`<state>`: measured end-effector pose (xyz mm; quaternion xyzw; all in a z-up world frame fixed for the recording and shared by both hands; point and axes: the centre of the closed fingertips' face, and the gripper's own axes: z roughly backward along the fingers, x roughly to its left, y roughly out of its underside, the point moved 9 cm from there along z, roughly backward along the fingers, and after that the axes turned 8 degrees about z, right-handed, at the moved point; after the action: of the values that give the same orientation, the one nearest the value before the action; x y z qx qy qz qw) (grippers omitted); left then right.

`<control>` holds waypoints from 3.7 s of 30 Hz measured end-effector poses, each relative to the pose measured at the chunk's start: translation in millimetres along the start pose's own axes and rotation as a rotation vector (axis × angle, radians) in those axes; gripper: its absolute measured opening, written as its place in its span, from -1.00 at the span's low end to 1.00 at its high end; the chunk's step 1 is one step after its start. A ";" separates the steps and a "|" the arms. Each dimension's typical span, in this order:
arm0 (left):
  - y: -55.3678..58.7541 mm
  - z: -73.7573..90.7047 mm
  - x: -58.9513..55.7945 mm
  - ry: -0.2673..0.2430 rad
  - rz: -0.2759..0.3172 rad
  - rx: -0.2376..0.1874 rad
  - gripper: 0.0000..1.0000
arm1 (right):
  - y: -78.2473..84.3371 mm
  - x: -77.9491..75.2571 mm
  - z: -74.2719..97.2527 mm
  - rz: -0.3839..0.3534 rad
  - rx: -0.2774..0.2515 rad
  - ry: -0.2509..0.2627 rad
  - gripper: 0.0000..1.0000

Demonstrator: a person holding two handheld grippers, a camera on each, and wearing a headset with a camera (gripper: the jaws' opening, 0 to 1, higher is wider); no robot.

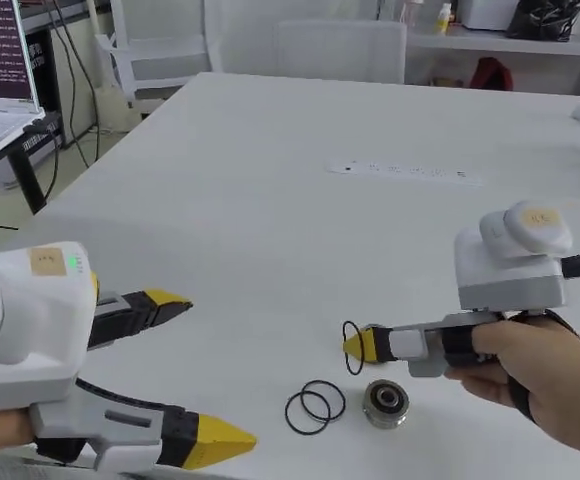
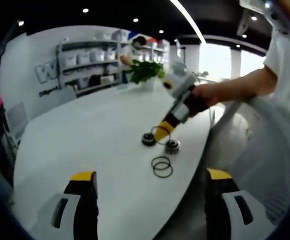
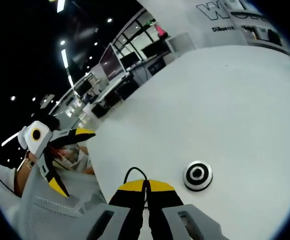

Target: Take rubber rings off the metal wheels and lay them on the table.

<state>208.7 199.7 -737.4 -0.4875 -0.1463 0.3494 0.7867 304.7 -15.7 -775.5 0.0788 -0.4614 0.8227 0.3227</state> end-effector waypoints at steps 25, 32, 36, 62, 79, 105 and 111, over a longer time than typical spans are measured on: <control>7.4 5.4 2.6 -0.044 0.008 0.008 0.69 | 12.2 6.9 -21.8 0.144 0.112 0.064 -1.00; 9.0 4.3 2.6 -0.037 0.032 0.003 0.75 | 14.3 8.4 -23.6 0.159 0.128 0.060 -1.00; 10.4 3.1 1.8 -0.028 0.055 0.006 0.76 | 16.5 9.0 -25.9 0.167 0.142 0.059 -1.00; 12.4 0.6 -0.9 -0.026 0.037 0.050 0.73 | 15.3 15.7 -23.7 0.197 0.140 0.063 -0.92; 15.0 -0.1 0.5 -0.019 0.056 0.057 0.73 | 3.4 3.8 -13.6 0.148 0.072 0.091 -0.87; 14.9 -0.2 5.3 -0.030 0.075 0.050 0.75 | -23.7 -16.0 31.1 -0.033 -0.164 0.169 -0.80; 14.4 -0.7 5.2 -0.026 0.083 0.044 0.75 | -23.0 -23.7 38.6 -0.068 -0.183 0.204 -0.82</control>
<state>207.0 206.8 -750.8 -0.4713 -0.1288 0.3912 0.7799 330.6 -49.5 -747.6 -0.0195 -0.4962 0.7696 0.4014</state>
